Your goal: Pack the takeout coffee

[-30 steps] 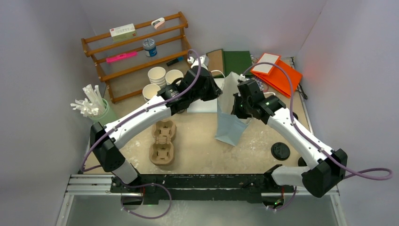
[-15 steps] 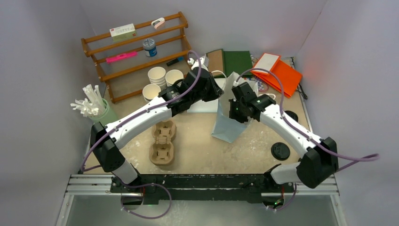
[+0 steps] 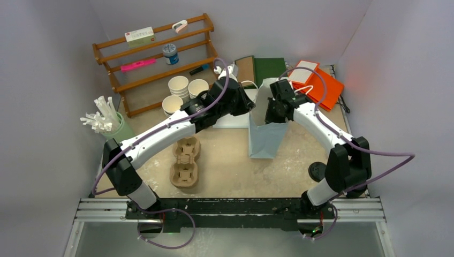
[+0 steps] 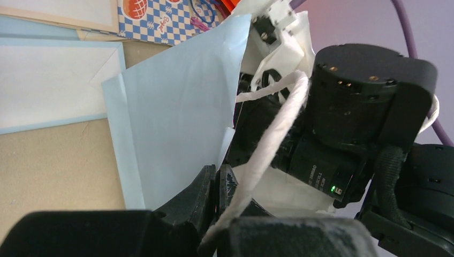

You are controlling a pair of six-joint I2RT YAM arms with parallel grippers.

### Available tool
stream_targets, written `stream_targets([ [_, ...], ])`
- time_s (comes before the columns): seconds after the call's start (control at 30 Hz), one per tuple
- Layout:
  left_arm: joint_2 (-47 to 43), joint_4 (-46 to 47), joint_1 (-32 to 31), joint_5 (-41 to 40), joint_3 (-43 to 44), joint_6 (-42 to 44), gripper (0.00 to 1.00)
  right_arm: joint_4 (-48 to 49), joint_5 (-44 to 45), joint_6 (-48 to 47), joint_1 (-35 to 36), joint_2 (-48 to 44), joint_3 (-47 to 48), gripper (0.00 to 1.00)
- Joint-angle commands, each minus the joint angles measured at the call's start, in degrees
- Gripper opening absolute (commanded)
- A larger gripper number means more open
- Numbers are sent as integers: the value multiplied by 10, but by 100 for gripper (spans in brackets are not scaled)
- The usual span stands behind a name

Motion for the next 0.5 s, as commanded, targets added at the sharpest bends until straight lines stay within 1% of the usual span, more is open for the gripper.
stream_targets([
  [0.0,-31,28,0,22,-4,-12,0,73,55,3,-1,-19,19,0],
  [0.07,-34,24,-1,21,-4,-11,0,88,65,-15,0,-21,10,0],
  [0.2,-46,18,0,10,-9,-4,0,59,41,-36,0,-18,-2,0],
  [0.23,-49,13,0,5,-8,-1,7,57,38,-37,0,-23,-13,0],
  [0.37,-62,-46,1,-39,16,24,47,70,20,-47,0,-49,-53,0],
  [0.47,-80,-100,1,-67,29,41,72,63,11,-56,0,-50,-51,0],
])
